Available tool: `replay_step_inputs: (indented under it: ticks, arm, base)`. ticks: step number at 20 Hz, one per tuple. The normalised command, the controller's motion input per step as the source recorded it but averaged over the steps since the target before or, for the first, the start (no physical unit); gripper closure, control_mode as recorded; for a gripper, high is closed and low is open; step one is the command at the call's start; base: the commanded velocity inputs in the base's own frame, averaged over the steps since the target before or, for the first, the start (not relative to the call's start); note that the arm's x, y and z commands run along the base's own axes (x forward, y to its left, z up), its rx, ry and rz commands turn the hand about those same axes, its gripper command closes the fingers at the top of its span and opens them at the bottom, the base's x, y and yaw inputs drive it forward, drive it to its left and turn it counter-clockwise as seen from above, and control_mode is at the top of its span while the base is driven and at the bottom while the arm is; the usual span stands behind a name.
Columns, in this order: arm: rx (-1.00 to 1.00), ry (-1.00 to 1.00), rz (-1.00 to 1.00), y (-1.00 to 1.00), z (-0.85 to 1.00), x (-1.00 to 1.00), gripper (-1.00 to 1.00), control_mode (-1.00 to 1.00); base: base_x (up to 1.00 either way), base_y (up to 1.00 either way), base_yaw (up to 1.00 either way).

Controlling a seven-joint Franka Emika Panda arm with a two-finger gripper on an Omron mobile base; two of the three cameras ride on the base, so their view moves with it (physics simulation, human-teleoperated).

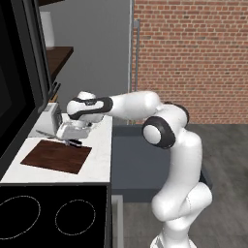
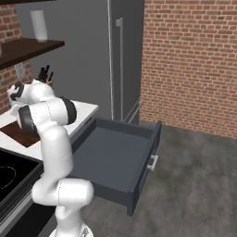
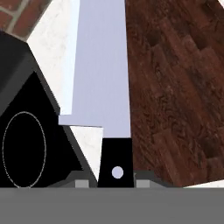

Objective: Pick up the knife from the drawer and place it on the cutting board. Then place the meat from the plate to the cutting board.

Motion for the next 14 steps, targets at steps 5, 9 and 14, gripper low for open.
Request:
replay_step_inputs:
  ticks: [5, 9, 14]
  arm:
    - [-0.26, -0.12, -0.11, 0.71, -0.44, 0.35, 1.00, -1.00]
    - [-0.18, -0.10, 0.01, 0.14, -0.20, 0.24, 1.00, -1.00]
    - [-0.14, -0.01, 0.12, 0.00, 0.01, 0.31, 1.00, -1.00]
  base:
    - [0.00, 0.00, 0.00]
    - [0.00, 0.00, 0.00]
    - [0.00, 0.00, 0.00]
